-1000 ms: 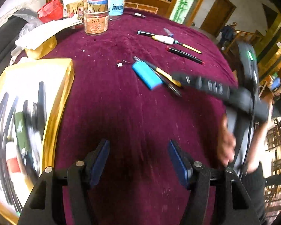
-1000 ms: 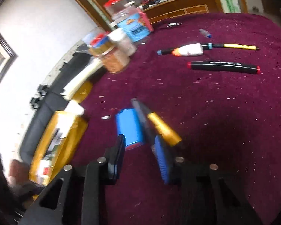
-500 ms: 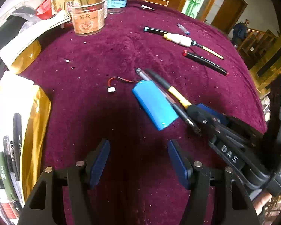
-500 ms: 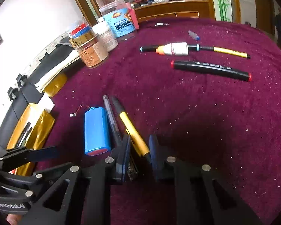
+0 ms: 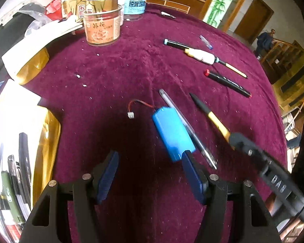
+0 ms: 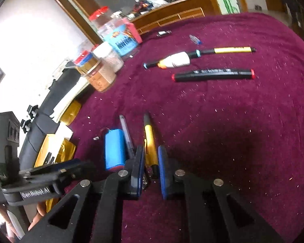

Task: Organize rigid objects
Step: 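Grasp the yellow pen with the right tool while the left tool grasps the blue battery pack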

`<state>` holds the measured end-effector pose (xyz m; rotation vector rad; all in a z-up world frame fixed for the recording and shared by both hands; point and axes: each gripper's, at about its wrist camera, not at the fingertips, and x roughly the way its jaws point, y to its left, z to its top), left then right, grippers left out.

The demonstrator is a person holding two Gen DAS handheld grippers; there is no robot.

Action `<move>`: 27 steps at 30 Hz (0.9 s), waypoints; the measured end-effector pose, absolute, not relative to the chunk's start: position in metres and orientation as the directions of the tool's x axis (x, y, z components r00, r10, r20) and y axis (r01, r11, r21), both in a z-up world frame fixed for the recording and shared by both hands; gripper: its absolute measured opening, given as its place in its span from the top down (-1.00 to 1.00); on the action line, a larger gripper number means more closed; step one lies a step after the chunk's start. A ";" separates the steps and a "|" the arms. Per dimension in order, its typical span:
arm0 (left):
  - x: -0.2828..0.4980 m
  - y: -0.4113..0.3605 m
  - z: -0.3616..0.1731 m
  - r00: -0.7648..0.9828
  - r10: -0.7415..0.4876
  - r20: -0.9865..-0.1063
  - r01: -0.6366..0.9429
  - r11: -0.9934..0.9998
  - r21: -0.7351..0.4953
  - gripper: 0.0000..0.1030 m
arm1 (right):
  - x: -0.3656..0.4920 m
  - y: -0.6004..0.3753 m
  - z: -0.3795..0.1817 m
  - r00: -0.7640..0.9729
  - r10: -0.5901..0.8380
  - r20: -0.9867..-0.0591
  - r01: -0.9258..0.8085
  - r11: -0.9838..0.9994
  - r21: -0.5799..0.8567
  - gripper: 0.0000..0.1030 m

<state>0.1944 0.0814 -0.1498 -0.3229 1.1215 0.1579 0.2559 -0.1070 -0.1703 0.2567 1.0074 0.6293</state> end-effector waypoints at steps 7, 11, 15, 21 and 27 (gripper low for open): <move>0.220 0.081 -0.159 0.394 -0.078 -0.916 -0.303 0.930 -0.209 -0.22 | 0.261 -0.100 -0.180 0.343 0.587 -0.733 -0.361 0.803 0.474 0.75; 0.230 0.067 -0.153 0.405 -0.041 -0.913 -0.307 0.935 -0.178 -0.22 | 0.262 -0.099 -0.183 0.340 0.571 -0.747 -0.346 0.815 0.465 0.75; 0.247 0.055 -0.169 0.327 0.010 -0.945 -0.302 0.948 -0.095 -0.16 | 0.263 -0.099 -0.187 0.336 0.558 -0.759 -0.329 0.824 0.460 0.75; 0.252 0.046 -0.176 0.327 0.097 -0.940 -0.280 0.960 0.002 -0.02 | 0.264 -0.100 -0.189 0.331 0.553 -0.765 -0.314 0.829 0.463 0.75; 0.222 0.042 -0.172 0.361 0.120 -0.925 -0.192 0.980 0.052 0.28 | 0.262 -0.099 -0.188 0.336 0.549 -0.765 -0.338 0.828 0.446 0.75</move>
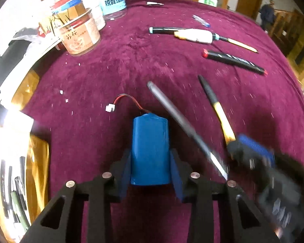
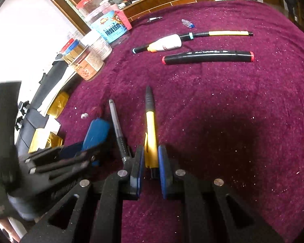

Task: Organize rigid objects
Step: 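Grasp the yellow pen with the right tool while the left tool grasps the blue battery pack, then lift the blue battery pack and yellow pen off the cloth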

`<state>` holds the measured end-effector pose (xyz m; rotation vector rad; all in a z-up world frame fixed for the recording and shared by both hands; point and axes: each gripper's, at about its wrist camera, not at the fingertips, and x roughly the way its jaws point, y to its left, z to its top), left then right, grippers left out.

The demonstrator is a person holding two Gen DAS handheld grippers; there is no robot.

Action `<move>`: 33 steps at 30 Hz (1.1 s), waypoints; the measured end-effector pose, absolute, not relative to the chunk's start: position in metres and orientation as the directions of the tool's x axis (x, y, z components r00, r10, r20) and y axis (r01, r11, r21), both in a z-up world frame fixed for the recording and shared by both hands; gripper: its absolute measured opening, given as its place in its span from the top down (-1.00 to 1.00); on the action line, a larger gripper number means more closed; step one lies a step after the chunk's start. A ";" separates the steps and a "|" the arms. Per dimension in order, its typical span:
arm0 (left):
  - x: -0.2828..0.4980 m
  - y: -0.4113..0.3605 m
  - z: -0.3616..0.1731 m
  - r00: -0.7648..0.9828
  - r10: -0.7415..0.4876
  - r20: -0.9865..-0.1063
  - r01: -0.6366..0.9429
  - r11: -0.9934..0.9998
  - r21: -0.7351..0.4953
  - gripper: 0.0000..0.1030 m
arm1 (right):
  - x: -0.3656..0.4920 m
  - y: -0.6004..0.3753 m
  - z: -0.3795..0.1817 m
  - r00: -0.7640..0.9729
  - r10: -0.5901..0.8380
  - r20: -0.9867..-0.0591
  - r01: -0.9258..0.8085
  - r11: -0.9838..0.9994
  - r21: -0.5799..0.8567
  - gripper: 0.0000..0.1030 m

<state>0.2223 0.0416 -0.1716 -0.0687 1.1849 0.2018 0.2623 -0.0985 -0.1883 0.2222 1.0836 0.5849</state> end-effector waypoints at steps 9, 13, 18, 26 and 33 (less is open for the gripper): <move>0.156 0.012 -0.172 0.374 0.152 -0.915 -0.089 0.988 0.127 0.27 | 0.263 -0.091 -0.188 0.363 0.532 -0.765 -0.364 0.837 0.410 0.73; 0.163 0.022 -0.173 0.372 0.109 -0.922 -0.118 0.991 0.070 0.26 | 0.259 -0.082 -0.187 0.388 0.497 -0.776 -0.424 0.844 0.329 0.74; 0.145 0.029 -0.171 0.378 0.058 -0.924 -0.122 0.992 0.013 0.29 | 0.253 -0.081 -0.182 0.395 0.500 -0.770 -0.442 0.839 0.318 0.75; 0.068 0.024 -0.168 0.390 -0.012 -0.921 -0.126 0.990 -0.066 0.28 | 0.234 -0.073 -0.163 0.399 0.587 -0.704 -0.532 0.774 0.344 0.75; 0.046 0.022 -0.170 0.431 -0.028 -0.902 -0.081 0.994 -0.070 0.29 | 0.232 -0.067 -0.168 0.408 0.561 -0.720 -0.537 0.786 0.307 0.75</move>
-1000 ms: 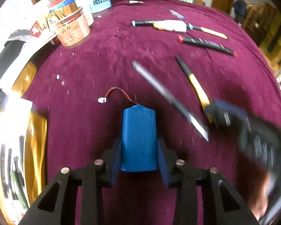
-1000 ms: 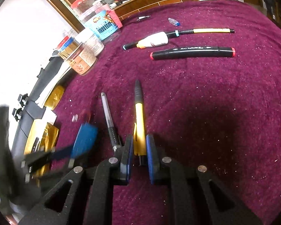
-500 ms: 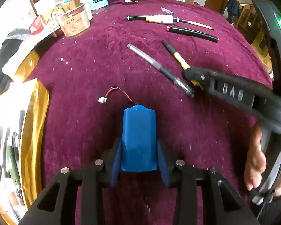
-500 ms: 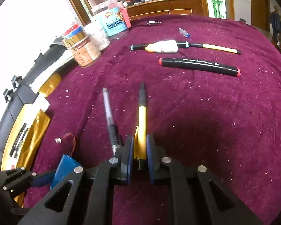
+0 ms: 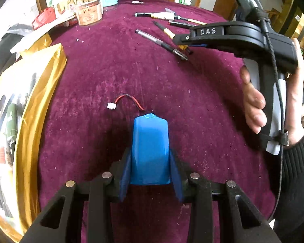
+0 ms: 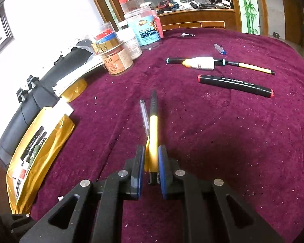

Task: Organize rigid objects
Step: 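Lift the blue battery pack and yellow pen off the cloth, then carry the battery pack and yellow pen over the white box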

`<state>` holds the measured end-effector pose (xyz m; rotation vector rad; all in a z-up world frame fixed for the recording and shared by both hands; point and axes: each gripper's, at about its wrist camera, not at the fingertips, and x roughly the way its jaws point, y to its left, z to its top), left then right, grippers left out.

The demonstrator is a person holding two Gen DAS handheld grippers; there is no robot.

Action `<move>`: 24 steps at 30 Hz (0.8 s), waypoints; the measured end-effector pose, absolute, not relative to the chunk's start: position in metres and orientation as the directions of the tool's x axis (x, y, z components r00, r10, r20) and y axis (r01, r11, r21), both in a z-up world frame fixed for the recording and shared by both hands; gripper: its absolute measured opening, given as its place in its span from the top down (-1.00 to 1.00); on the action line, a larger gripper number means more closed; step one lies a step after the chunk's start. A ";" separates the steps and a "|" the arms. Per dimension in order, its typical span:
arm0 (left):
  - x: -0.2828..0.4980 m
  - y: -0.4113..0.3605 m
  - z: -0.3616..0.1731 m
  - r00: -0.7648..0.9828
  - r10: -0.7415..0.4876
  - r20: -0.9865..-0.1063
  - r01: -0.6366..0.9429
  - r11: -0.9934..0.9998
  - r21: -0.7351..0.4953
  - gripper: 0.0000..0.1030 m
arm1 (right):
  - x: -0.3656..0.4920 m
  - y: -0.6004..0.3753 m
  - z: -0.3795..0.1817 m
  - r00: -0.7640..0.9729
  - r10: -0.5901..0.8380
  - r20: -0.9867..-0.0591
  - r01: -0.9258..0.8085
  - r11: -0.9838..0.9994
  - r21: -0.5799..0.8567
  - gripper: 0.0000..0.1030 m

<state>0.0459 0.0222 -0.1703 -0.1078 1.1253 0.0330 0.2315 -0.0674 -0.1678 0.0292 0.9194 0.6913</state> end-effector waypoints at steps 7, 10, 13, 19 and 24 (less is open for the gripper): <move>0.039 0.029 -0.171 0.467 -0.058 -0.882 -0.078 0.991 -0.106 0.28 | 0.204 -0.079 -0.155 0.423 0.567 -0.707 -0.492 0.799 0.346 0.75; 0.039 0.034 -0.171 0.472 -0.080 -0.878 -0.085 0.987 -0.135 0.28 | 0.174 -0.093 -0.147 0.420 0.589 -0.691 -0.466 0.793 0.393 0.75; 0.041 0.032 -0.171 0.476 -0.072 -0.877 -0.086 0.988 -0.128 0.29 | 0.141 -0.110 -0.149 0.408 0.626 -0.665 -0.446 0.772 0.453 0.75; 0.029 0.044 -0.166 0.498 -0.139 -0.856 -0.057 0.980 -0.192 0.30 | 0.099 -0.119 -0.166 0.417 0.624 -0.661 -0.427 0.776 0.464 0.75; 0.009 0.068 -0.144 0.555 -0.193 -0.809 -0.059 0.961 -0.270 0.30 | 0.085 -0.110 -0.163 0.442 0.624 -0.644 -0.444 0.776 0.447 0.75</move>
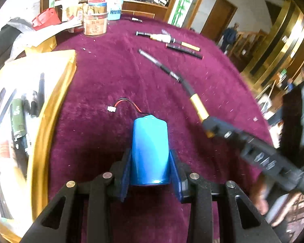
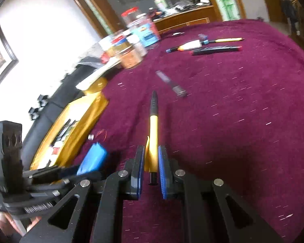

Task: Organize rigid objects
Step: 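Carry the battery pack and yellow pen over the white box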

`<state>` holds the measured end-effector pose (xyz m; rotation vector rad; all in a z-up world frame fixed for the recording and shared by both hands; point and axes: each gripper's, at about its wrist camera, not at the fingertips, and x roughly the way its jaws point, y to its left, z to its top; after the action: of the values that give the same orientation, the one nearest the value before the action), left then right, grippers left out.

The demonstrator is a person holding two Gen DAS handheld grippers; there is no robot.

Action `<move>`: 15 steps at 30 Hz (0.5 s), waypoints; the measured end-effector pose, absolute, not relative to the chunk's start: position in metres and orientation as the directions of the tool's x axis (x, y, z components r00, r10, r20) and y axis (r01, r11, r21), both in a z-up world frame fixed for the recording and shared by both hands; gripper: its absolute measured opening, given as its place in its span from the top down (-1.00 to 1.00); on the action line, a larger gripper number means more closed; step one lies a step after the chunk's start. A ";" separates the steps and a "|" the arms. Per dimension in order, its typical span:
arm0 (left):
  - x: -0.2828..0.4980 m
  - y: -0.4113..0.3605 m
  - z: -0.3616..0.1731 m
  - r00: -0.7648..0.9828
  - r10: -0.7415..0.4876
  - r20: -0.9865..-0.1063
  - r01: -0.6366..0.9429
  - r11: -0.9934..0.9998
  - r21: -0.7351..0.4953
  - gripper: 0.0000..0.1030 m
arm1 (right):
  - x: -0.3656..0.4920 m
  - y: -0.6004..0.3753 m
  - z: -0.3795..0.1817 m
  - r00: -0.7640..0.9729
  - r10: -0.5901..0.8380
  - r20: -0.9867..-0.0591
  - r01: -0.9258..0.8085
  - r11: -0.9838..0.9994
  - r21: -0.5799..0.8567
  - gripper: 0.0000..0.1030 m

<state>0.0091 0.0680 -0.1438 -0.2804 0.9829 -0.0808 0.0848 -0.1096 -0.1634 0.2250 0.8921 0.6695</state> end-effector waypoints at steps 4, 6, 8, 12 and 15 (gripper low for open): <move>-0.001 0.089 -0.126 0.579 -0.230 -0.782 -0.076 0.940 -0.333 0.30 | 0.073 -0.102 -0.154 0.484 0.643 -0.594 -0.511 0.758 0.406 0.75; -0.008 0.102 -0.117 0.597 -0.240 -0.765 -0.082 0.931 -0.355 0.30 | 0.074 -0.099 -0.155 0.493 0.636 -0.594 -0.488 0.767 0.416 0.74; -0.015 0.119 -0.109 0.609 -0.266 -0.747 -0.092 0.912 -0.399 0.30 | 0.073 -0.092 -0.157 0.481 0.632 -0.608 -0.472 0.771 0.427 0.75; -0.023 0.144 -0.103 0.634 -0.253 -0.731 -0.124 0.900 -0.419 0.30 | 0.059 -0.074 -0.155 0.438 0.658 -0.613 -0.497 0.745 0.444 0.74; -0.026 0.162 -0.103 0.637 -0.257 -0.726 -0.152 0.882 -0.445 0.30 | 0.054 -0.057 -0.158 0.394 0.686 -0.611 -0.502 0.718 0.482 0.74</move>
<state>-0.0260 0.1615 -0.1033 -0.5028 0.8876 -0.0628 0.0536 -0.0568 -0.1575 0.2346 0.8858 0.7624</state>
